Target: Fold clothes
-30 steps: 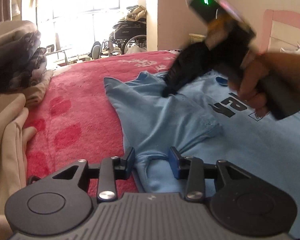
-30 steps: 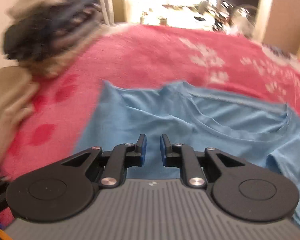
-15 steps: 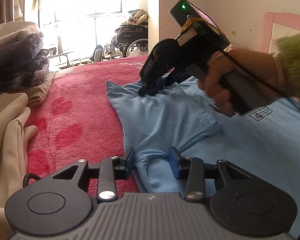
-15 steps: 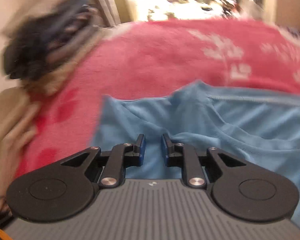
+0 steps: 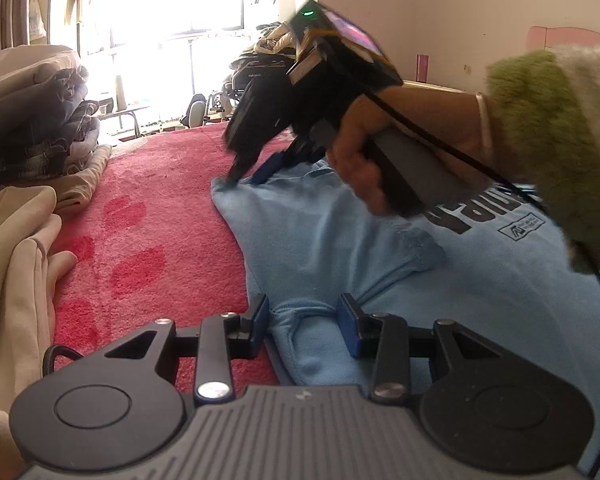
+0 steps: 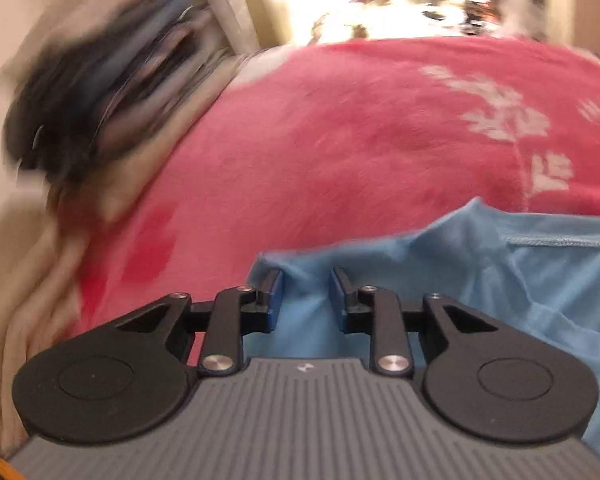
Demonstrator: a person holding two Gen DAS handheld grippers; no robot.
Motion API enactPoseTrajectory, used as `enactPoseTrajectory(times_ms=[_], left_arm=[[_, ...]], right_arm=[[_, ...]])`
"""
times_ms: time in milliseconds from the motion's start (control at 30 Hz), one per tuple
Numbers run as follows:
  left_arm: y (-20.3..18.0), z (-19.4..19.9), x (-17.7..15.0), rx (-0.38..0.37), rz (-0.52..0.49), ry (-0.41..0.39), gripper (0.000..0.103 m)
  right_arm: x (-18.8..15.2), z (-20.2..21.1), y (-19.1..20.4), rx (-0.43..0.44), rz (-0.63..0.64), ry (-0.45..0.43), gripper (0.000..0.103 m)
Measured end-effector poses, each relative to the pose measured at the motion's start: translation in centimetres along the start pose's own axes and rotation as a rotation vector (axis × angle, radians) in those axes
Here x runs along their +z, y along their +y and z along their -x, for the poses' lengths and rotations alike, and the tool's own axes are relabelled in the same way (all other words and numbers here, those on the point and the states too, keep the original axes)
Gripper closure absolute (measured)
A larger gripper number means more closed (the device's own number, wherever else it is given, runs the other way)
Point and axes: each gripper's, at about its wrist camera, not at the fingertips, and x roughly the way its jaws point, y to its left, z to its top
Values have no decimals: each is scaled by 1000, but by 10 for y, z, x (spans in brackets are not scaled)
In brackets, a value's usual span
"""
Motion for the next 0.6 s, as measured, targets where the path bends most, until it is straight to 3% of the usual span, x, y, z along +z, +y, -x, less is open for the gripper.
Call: enactPoseTrajectory(times_ms=[100,167,233,367,433,533,600], left_arm=[[1,-1,0,-6,4,-1,64],[1,-1,0,-7,5,-3,64],[1,-1,0,-6,4,-5,64],[-1,-2,0,1,-6,-4,63],[-2,-2,0,5,-12,-2,63],[-3,-3,0,9,-19,-1,63],[-2,-2,2,3,-14,2,62]], right_arm=[[9,41,-33,-18,-200,-114,78],[10,78,-57,-30,-250,-142,77],[4,120,-84,-80,-261,-150,75],[-19,180,-140,-271,-289,-102,74],[-32,186,-164,-320,-342,-52,73],[-51,168,-190,-294,-418,14,73],[-55,167,-191,-296,-408,-22,73]])
